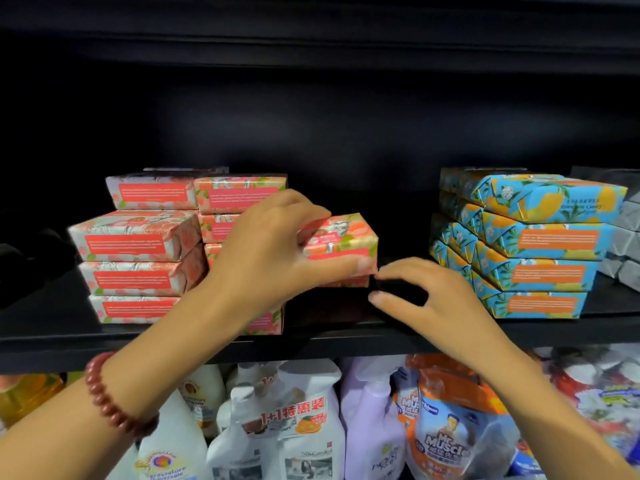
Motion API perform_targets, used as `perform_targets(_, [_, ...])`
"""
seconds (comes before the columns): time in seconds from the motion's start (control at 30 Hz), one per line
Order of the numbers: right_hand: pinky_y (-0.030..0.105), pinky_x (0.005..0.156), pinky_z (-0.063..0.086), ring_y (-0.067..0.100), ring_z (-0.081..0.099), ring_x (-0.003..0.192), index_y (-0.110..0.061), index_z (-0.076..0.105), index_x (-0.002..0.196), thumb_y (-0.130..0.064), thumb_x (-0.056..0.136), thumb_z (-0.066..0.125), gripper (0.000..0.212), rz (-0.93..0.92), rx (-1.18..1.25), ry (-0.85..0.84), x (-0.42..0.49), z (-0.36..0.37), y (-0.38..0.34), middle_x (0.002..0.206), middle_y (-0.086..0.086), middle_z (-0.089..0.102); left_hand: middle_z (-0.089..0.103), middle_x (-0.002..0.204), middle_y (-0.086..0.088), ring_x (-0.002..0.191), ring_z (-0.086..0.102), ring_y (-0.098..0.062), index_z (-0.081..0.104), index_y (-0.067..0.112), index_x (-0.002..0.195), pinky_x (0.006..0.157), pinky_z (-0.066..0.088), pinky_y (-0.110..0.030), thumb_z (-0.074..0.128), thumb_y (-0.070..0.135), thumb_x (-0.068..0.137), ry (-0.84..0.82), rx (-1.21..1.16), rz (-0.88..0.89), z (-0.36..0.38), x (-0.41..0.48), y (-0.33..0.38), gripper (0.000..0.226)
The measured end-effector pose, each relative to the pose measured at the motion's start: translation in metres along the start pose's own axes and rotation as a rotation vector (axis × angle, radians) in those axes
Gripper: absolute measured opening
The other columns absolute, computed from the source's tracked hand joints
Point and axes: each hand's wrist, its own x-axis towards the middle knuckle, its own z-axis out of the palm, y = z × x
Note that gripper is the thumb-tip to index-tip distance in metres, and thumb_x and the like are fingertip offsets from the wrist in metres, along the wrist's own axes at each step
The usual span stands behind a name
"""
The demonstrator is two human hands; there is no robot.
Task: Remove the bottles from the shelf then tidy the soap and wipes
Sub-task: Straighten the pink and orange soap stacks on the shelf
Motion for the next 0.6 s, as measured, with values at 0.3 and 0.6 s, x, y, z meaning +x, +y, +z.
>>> perform_targets(0.3, [0.02,0.1,0.036,-0.001,0.046,0.119,-0.031,0.061,0.121,-0.043,0.074,0.074,0.051,0.028,-0.108,-0.237,-0.025,-0.008,0.011,0.125,-0.018,0.054,0.046,0.065,0.004,0.061,0.042,-0.01,0.045,0.02,0.059,0.055,0.031,-0.031,0.056,0.069,0.069,-0.043,0.115,0.048,0.04,0.041,0.016,0.051])
perform_targets(0.6, [0.015,0.101,0.033,-0.003,0.044,0.121,-0.033,0.059,0.124,-0.044,0.075,0.073,0.052,0.032,-0.098,-0.222,-0.027,-0.007,0.012,0.13,-0.02,0.052,0.064,0.098,-0.004,0.091,0.057,-0.017,0.064,0.008,0.104,0.082,0.047,-0.04,0.063,0.056,0.079,-0.172,0.224,-0.065,0.061,0.058,0.001,0.054])
